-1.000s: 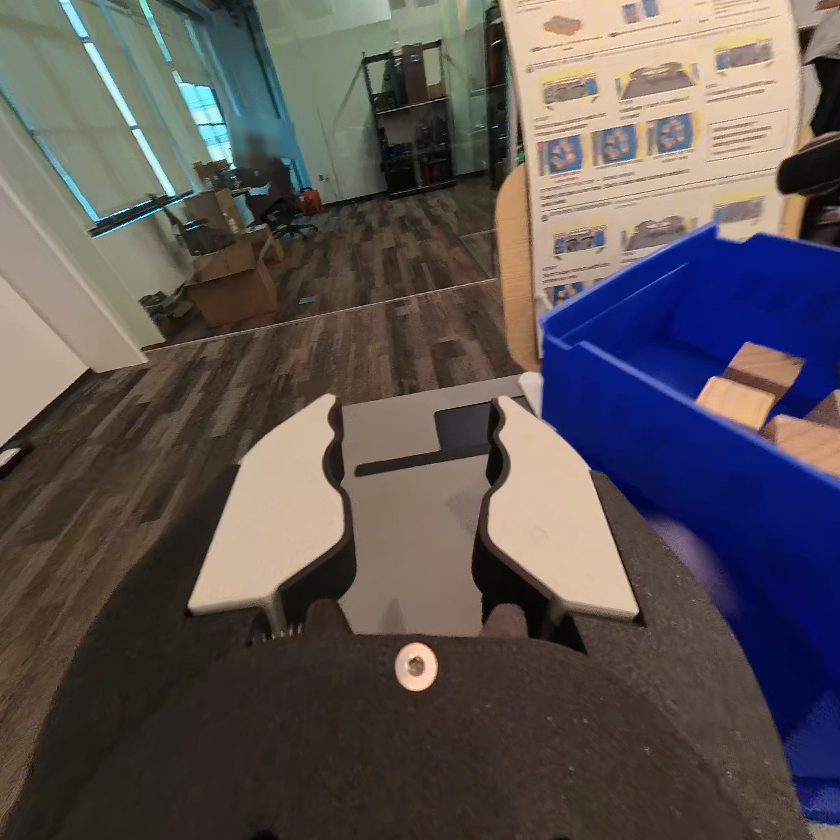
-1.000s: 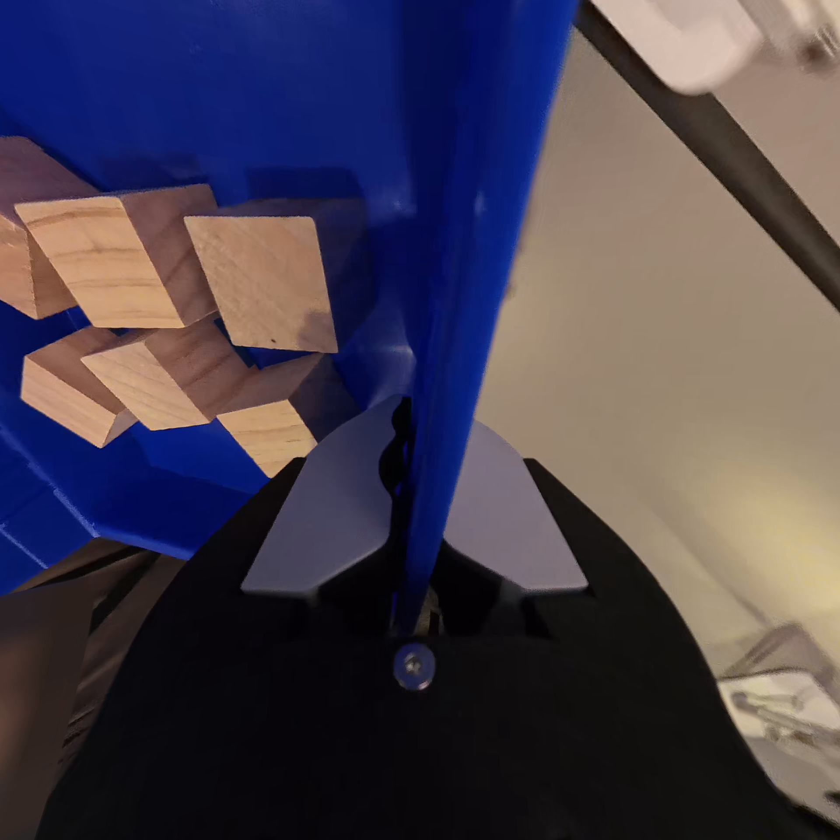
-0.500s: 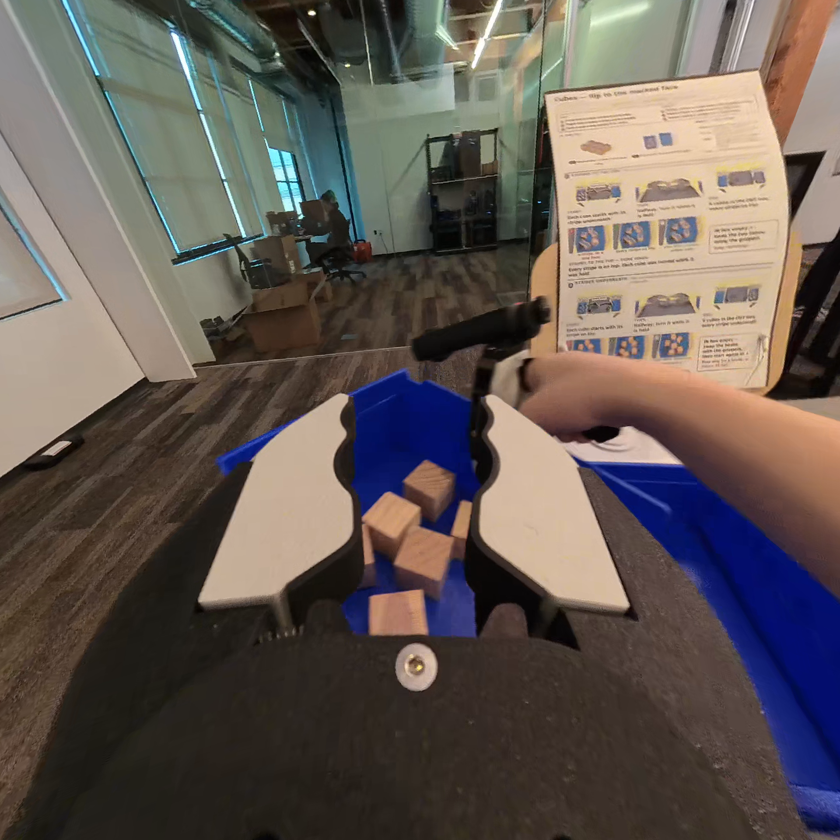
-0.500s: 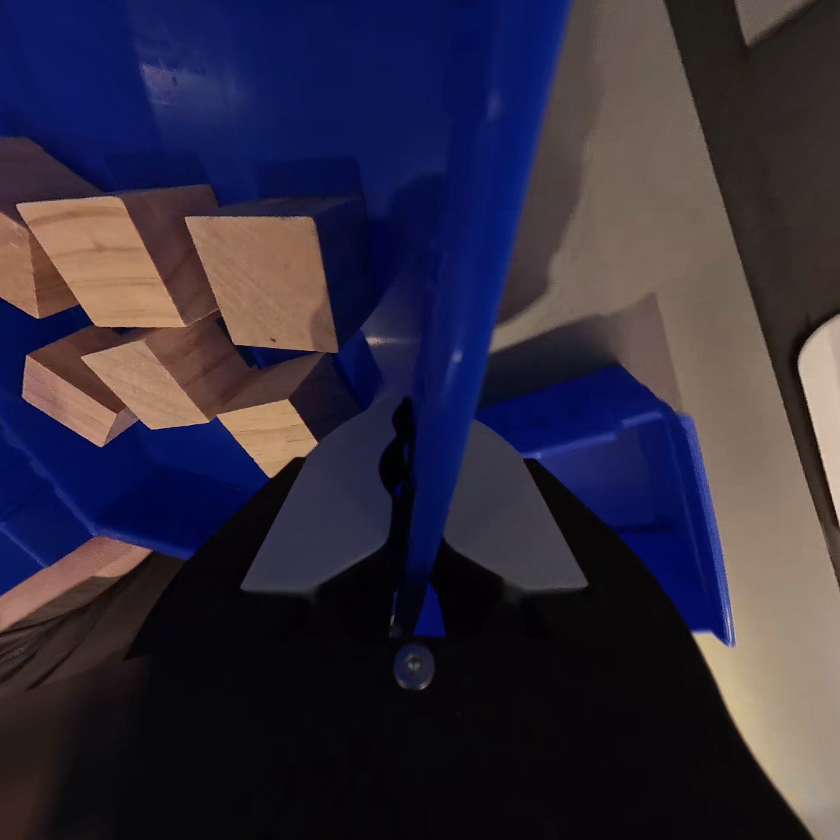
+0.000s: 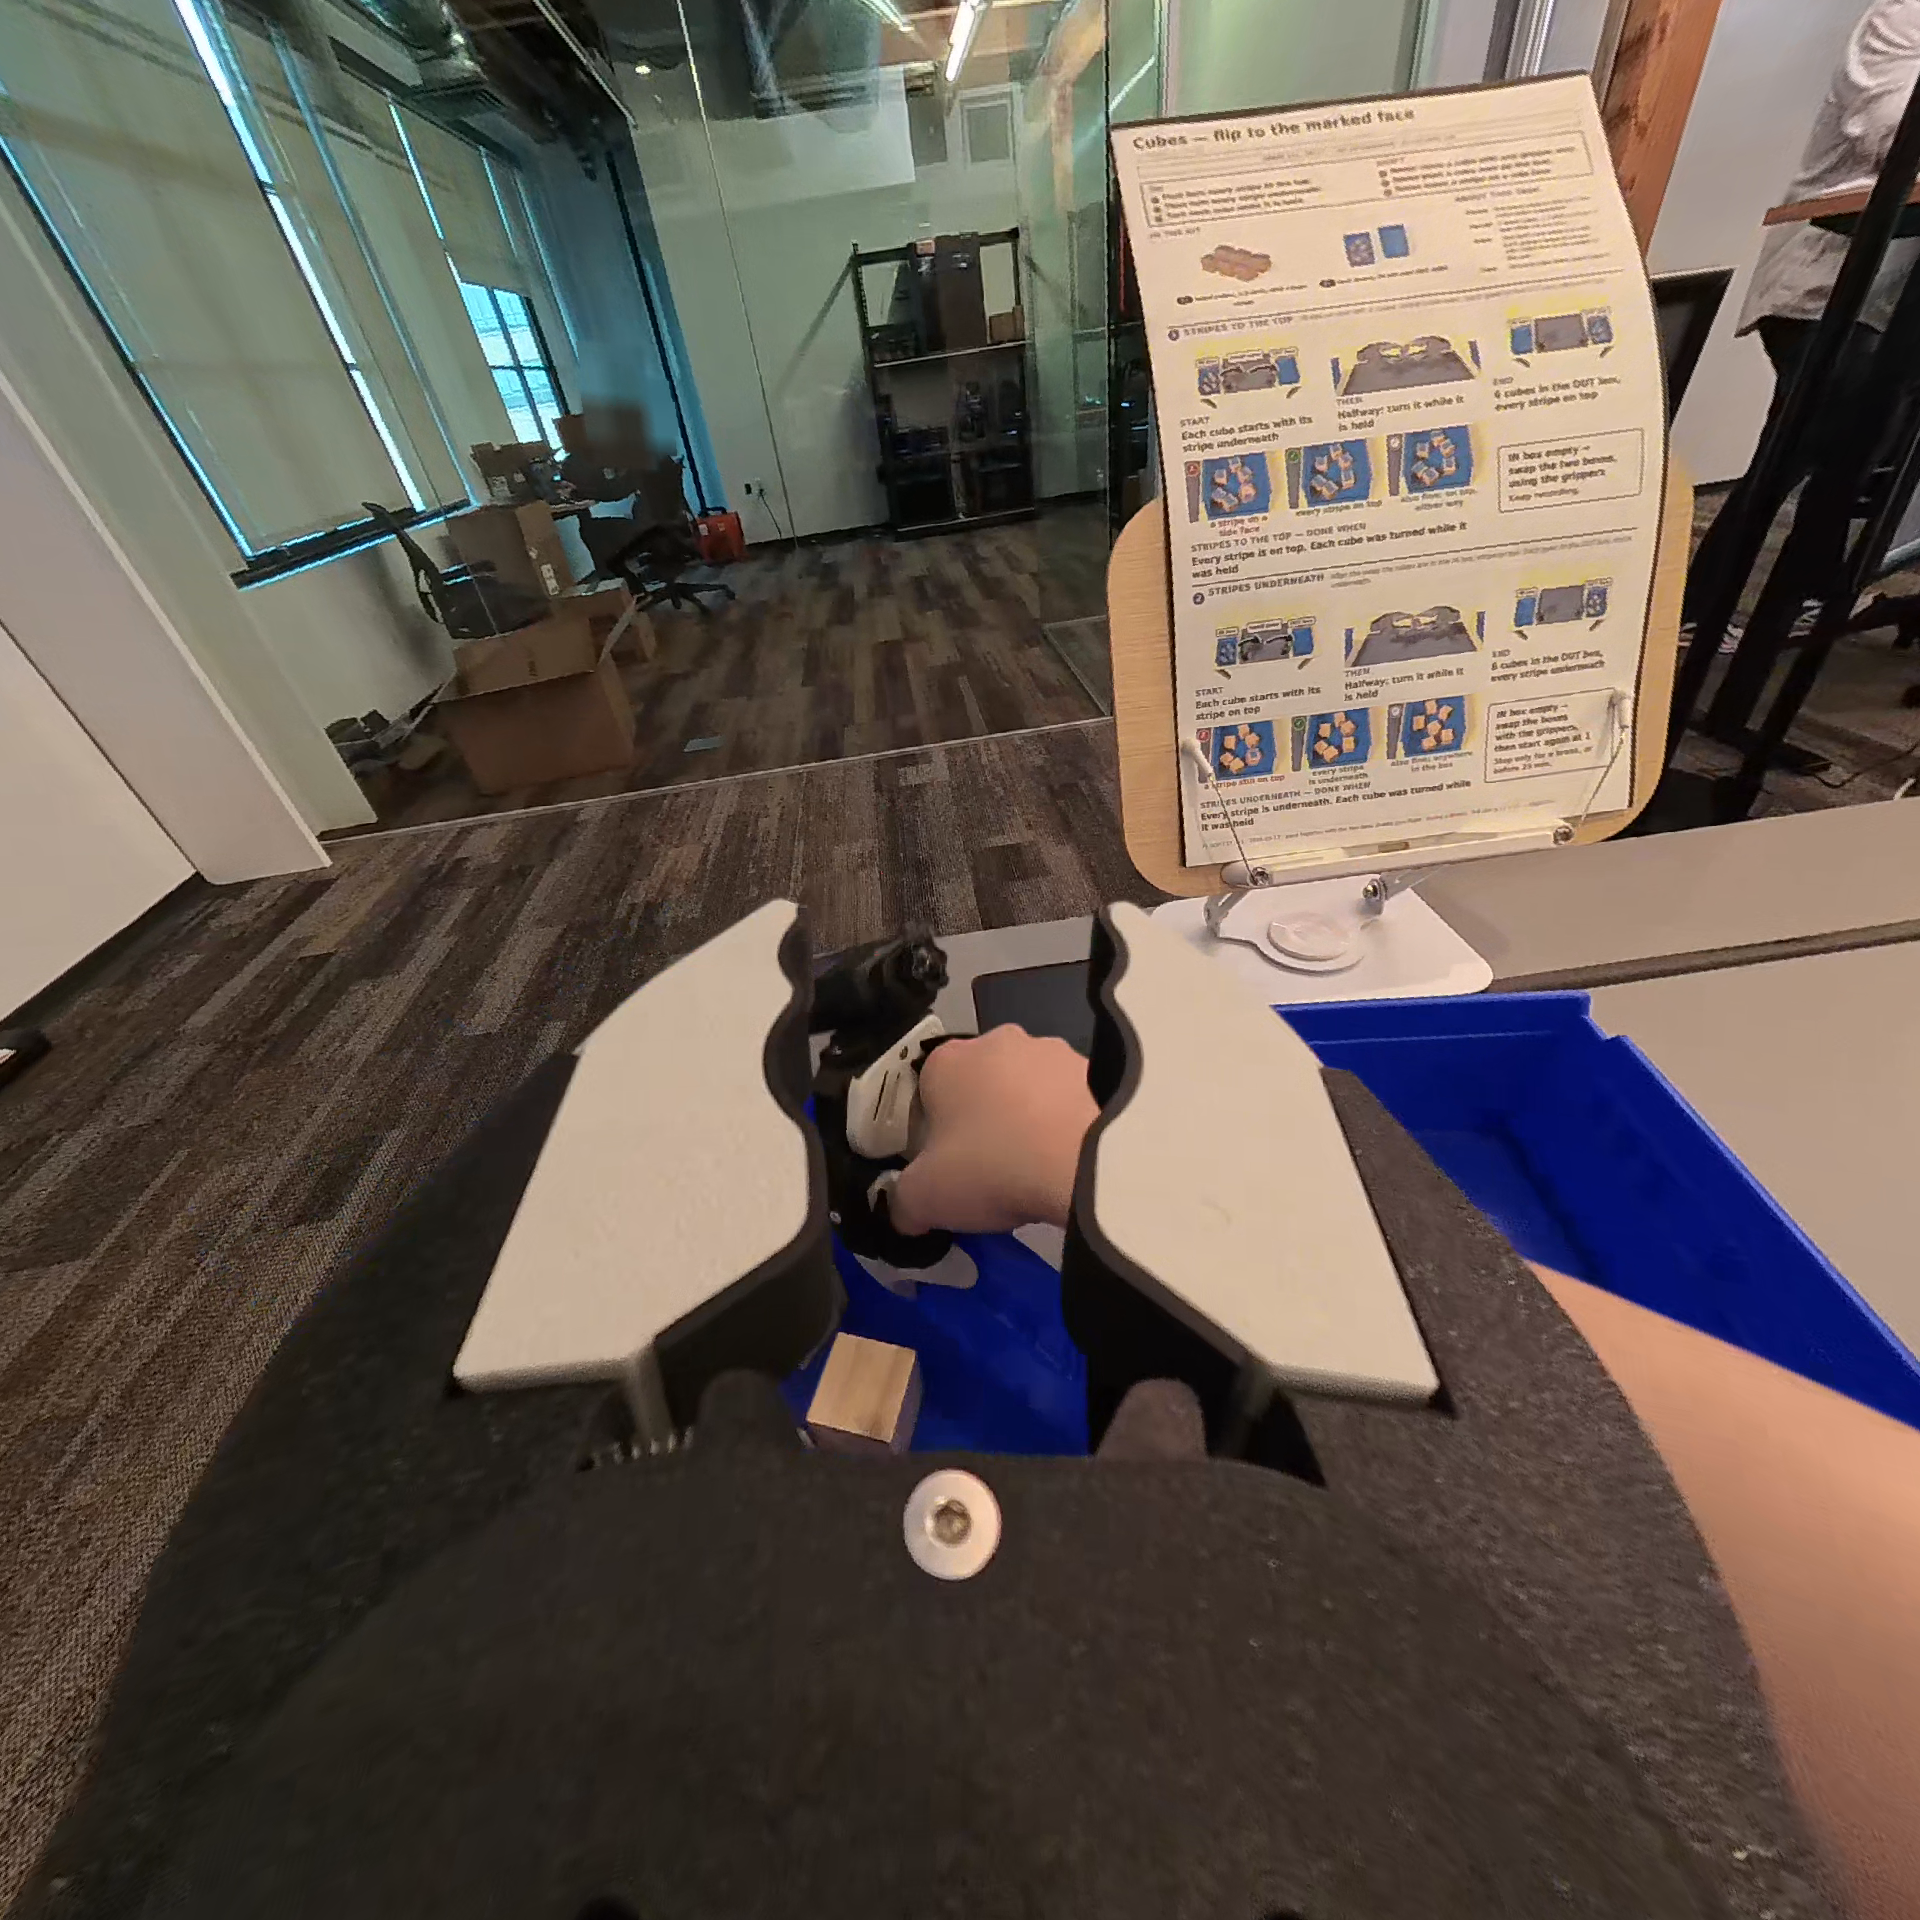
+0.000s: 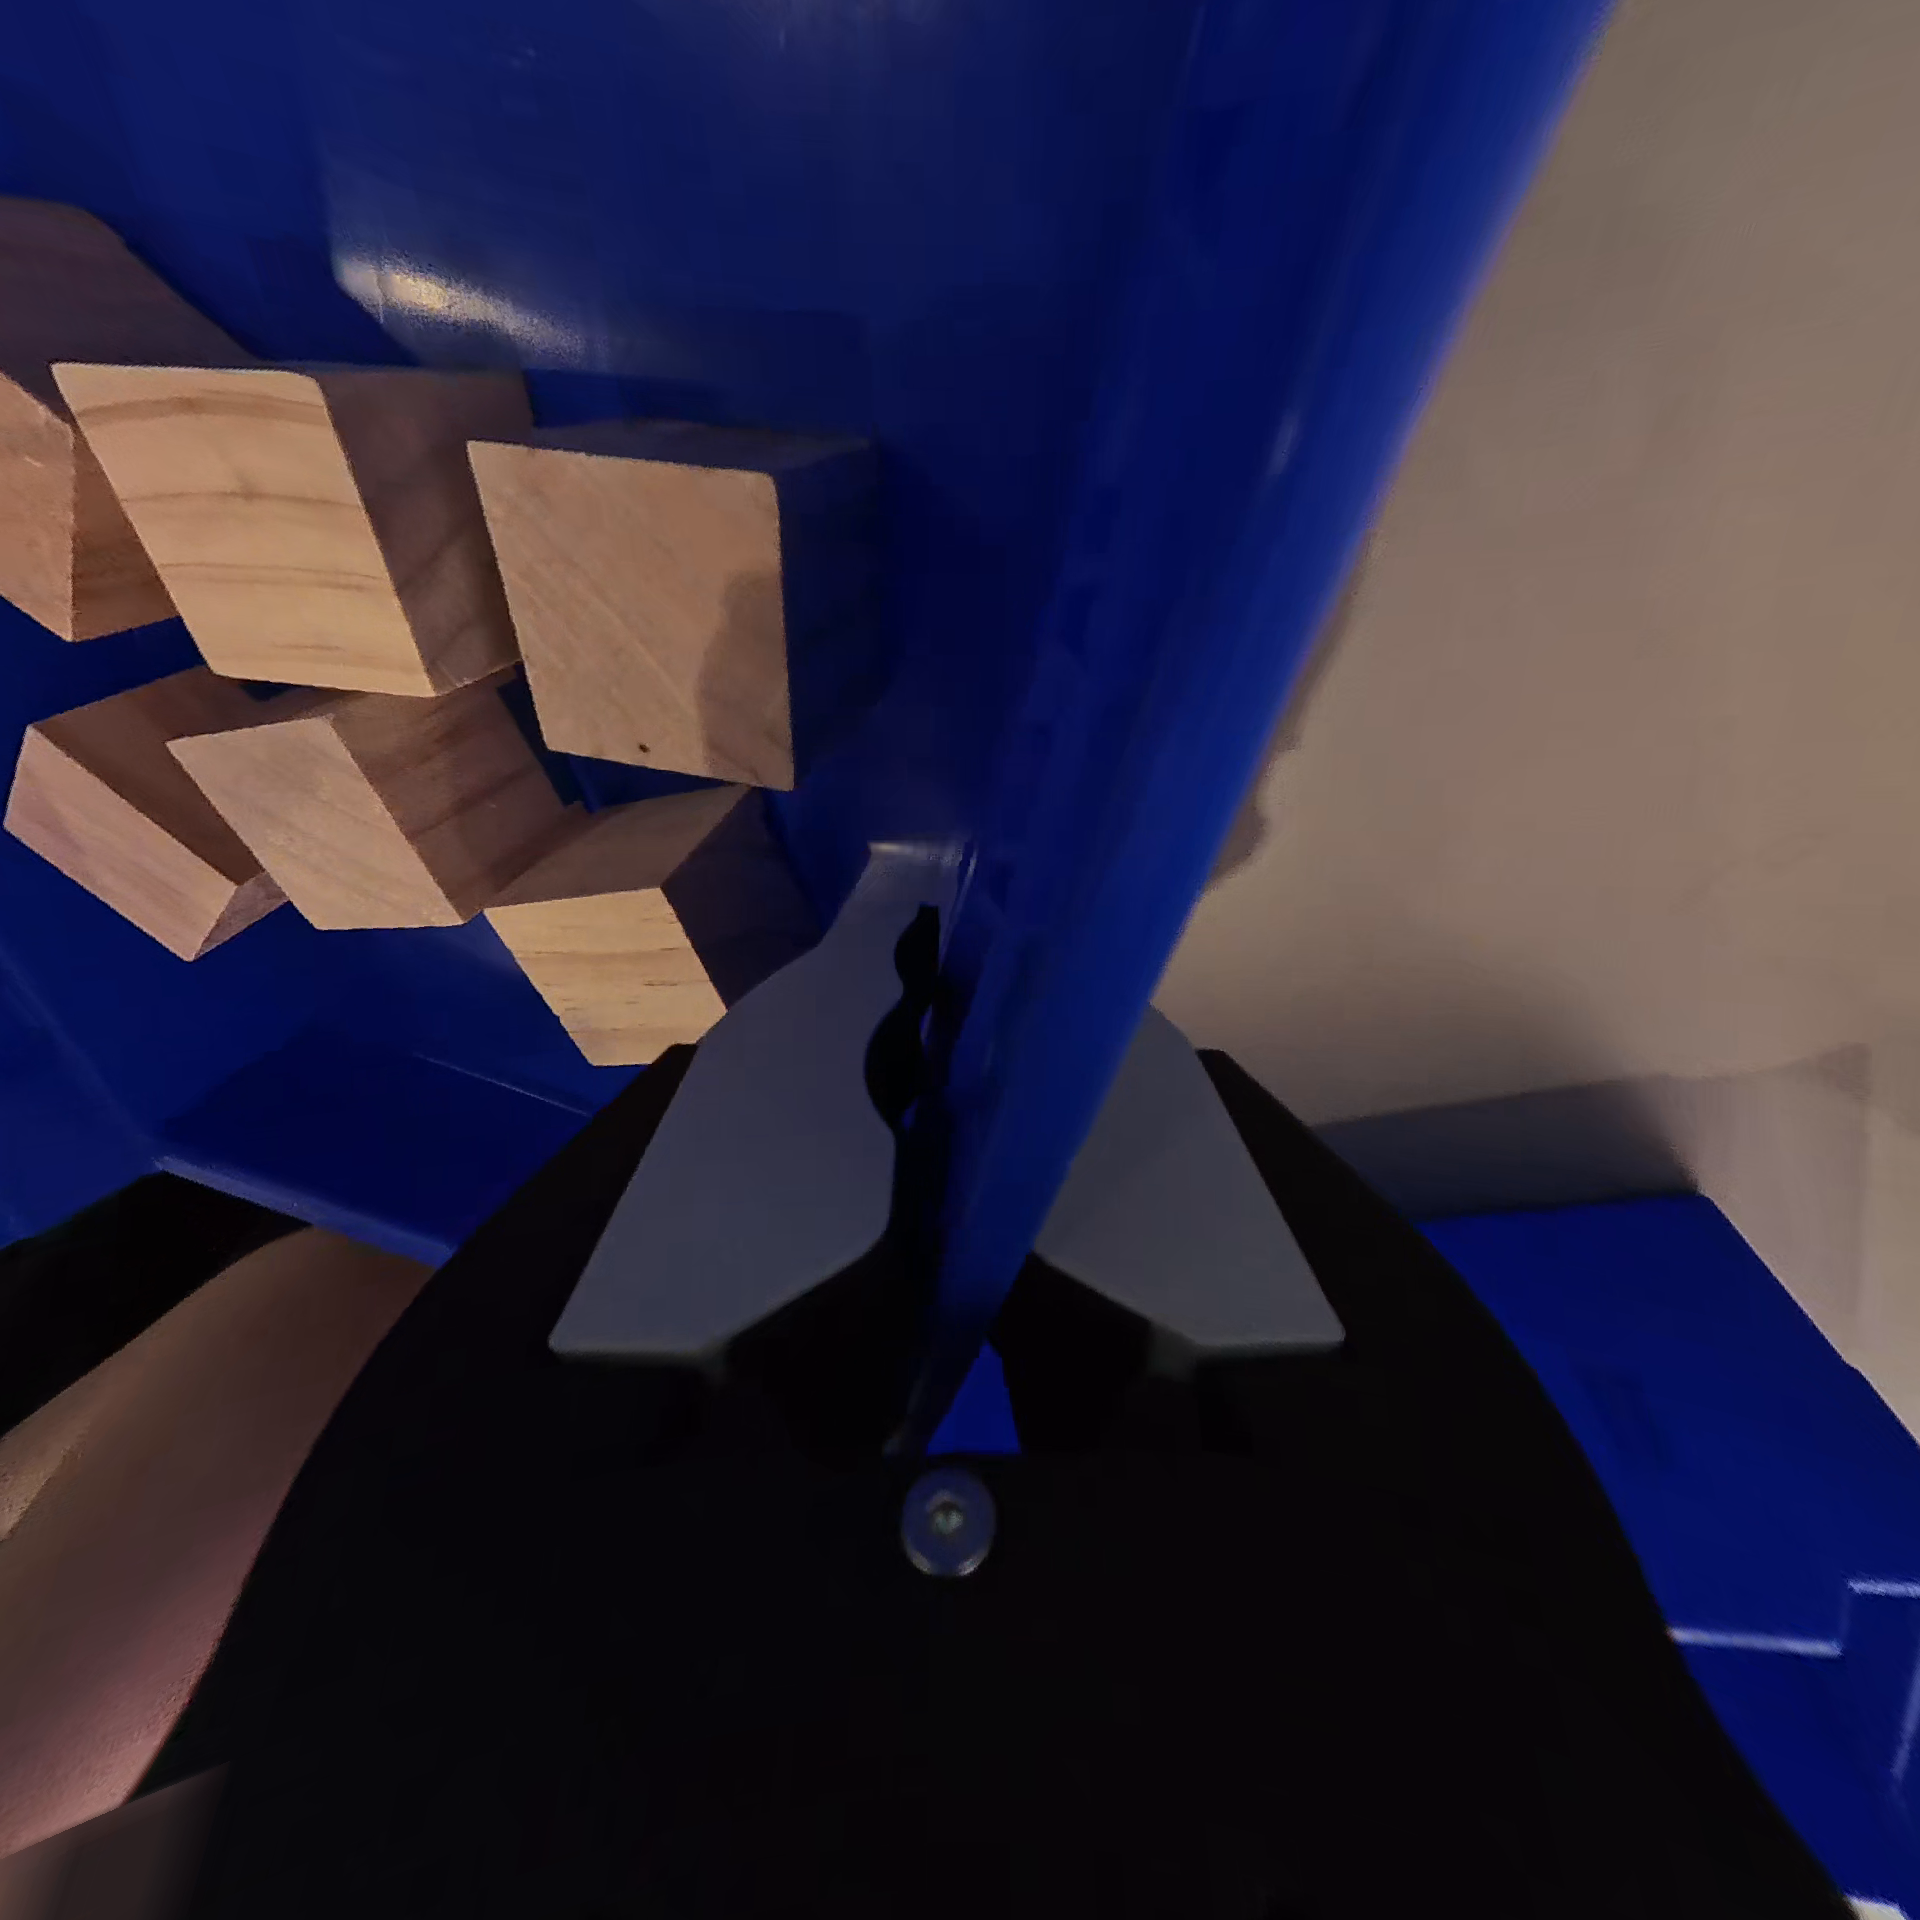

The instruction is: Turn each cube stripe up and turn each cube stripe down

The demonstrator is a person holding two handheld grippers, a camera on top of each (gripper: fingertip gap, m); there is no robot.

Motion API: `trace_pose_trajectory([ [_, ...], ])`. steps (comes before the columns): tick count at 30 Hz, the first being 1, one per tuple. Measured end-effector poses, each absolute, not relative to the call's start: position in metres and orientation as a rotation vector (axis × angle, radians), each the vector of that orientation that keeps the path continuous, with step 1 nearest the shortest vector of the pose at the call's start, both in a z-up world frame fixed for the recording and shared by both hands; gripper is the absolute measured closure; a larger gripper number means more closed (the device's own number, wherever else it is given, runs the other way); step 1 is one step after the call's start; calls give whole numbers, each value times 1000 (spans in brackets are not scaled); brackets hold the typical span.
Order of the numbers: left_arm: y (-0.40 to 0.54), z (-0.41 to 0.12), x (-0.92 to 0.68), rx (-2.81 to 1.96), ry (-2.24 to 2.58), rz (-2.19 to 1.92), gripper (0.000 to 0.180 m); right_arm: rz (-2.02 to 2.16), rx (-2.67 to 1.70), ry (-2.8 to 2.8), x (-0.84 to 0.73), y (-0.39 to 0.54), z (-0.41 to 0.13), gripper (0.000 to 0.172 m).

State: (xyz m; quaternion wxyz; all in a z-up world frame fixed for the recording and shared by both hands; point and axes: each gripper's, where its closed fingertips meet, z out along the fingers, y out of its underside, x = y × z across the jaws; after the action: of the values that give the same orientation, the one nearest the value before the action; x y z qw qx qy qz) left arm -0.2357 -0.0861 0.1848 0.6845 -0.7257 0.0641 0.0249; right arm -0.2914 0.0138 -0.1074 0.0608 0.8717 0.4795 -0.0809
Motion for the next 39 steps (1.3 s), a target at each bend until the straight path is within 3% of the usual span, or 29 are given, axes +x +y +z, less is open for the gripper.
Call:
trace_pose_trajectory([
  [1,-86,184,-234,-1632,153,53,130,-230,2643,1441,-289,15,-115,165],
  [6,-84,182,-222,-1637,196,48,129,-241,2646,1380,-274,13,-139,165],
  [10,-81,177,-216,-1660,224,44,127,-312,2692,1481,-272,18,-126,157],
  [15,-84,177,-215,-1660,231,41,127,-418,3207,1830,-246,63,-15,129],
  [18,-88,178,-212,-1657,248,26,126,1,3510,1835,-151,69,30,113],
  [21,-88,178,-207,-1661,258,14,125,398,3619,1391,-25,65,18,110],
  [24,-87,179,-195,-1649,286,13,125,81,3567,840,43,41,-30,108],
  [32,-87,170,-169,-1672,386,78,126,-98,3163,767,70,-13,-122,114],
  [36,-81,164,-179,-1711,342,141,126,-166,3151,716,88,-10,-120,157],
  [39,-76,158,-179,-1742,353,141,126,-233,3143,744,113,-6,-121,162],
])
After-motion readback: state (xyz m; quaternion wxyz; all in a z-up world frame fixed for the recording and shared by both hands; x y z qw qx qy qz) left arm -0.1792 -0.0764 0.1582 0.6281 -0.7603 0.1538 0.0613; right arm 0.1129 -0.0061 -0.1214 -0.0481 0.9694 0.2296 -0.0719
